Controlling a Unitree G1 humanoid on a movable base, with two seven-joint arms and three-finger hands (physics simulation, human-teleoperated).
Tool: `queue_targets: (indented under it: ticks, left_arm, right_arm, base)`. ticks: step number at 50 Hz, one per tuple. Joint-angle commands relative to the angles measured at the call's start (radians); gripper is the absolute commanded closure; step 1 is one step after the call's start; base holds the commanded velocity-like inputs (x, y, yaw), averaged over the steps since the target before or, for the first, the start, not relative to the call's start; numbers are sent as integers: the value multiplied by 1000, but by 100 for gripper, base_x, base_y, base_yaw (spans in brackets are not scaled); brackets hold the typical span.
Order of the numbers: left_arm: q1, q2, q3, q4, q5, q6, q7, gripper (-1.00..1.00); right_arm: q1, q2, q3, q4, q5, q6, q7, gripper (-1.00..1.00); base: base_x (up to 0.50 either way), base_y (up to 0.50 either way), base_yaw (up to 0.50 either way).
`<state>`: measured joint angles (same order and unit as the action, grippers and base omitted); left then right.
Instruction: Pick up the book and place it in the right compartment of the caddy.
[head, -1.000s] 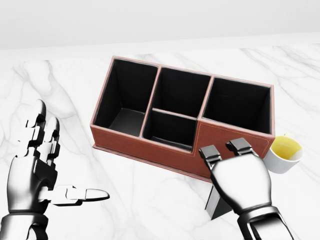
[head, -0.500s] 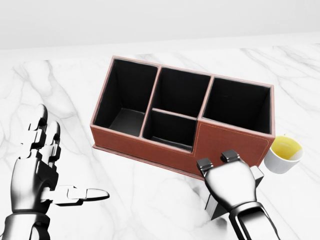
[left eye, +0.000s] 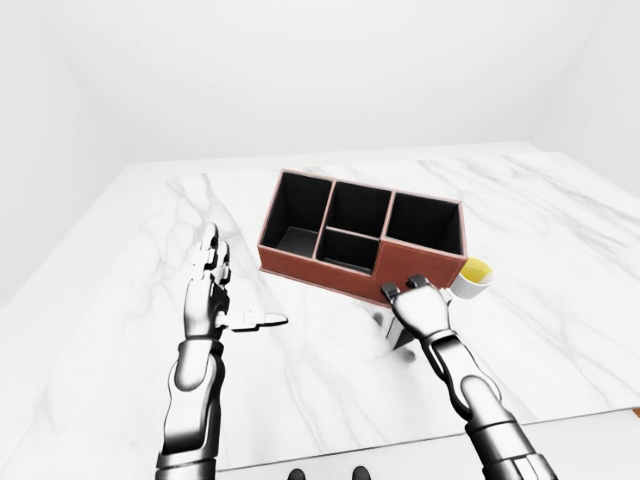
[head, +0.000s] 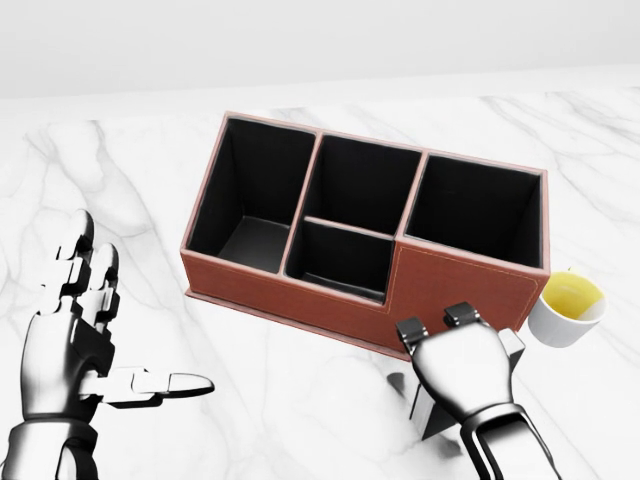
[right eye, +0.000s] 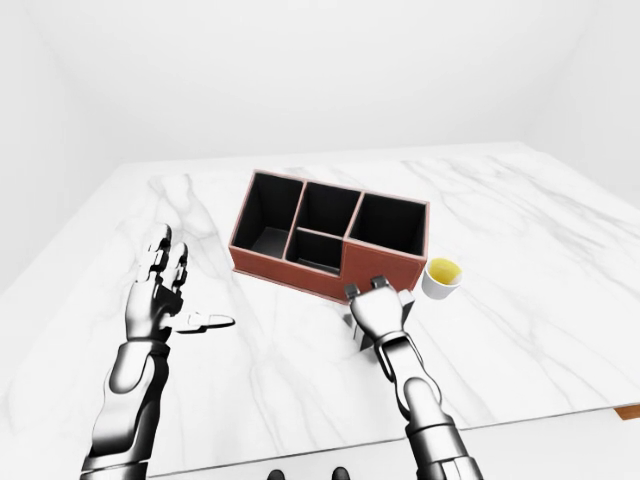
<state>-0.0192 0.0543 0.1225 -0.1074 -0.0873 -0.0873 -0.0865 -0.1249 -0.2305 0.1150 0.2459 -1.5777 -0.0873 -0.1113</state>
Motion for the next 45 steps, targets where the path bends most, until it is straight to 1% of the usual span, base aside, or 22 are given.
queue_targets:
  ticks: [1,11,13,14,15,29,30,34,44,45]
  left_arm:
    - [-9,6,7,13,-3,0,-3,-100]
    - [-13,8,9,19,-1,0,-3,-100]
    - [-12,8,8,19,-1,0,-3,-100]
    - [-12,8,8,20,0,0,-3,-100]
    - [-12,7,8,20,-1,0,-3,-100]
    - [-10,7,8,19,-1,0,-4,-100]
    - [-10,7,9,18,-2,0,-4,-100]
    - [-10,7,9,15,-4,0,-4,-100]
    - [-8,6,8,10,-8,0,-7,-100]
    - [-7,6,8,9,-8,0,-8,-100]
  right_arm:
    - [-13,-20,-19,109,0,0,-25,-29]
    - [-25,-33,-23,165,10,0,-56,-29]
    - [-20,-35,-27,161,17,0,-52,-1]
    - [-18,-36,-28,162,21,0,-49,35]
    - [-13,-38,-28,162,24,0,-50,99]
    - [7,-29,-26,119,42,0,-45,100]
    - [6,-29,-23,112,39,0,-56,100]
    - [7,-22,-26,86,46,0,-44,100]
    - [86,13,-53,-171,152,0,126,100]
    - [109,26,-55,-242,183,0,173,100]
  base:
    - [0,0,0]
    - [0,0,0]
    - [1,0,0]
    - [0,0,0]
    - [0,0,0]
    - [0,0,0]
    - [0,0,0]
    - [0,0,0]
    - [0,0,0]
    - [0,0,0]
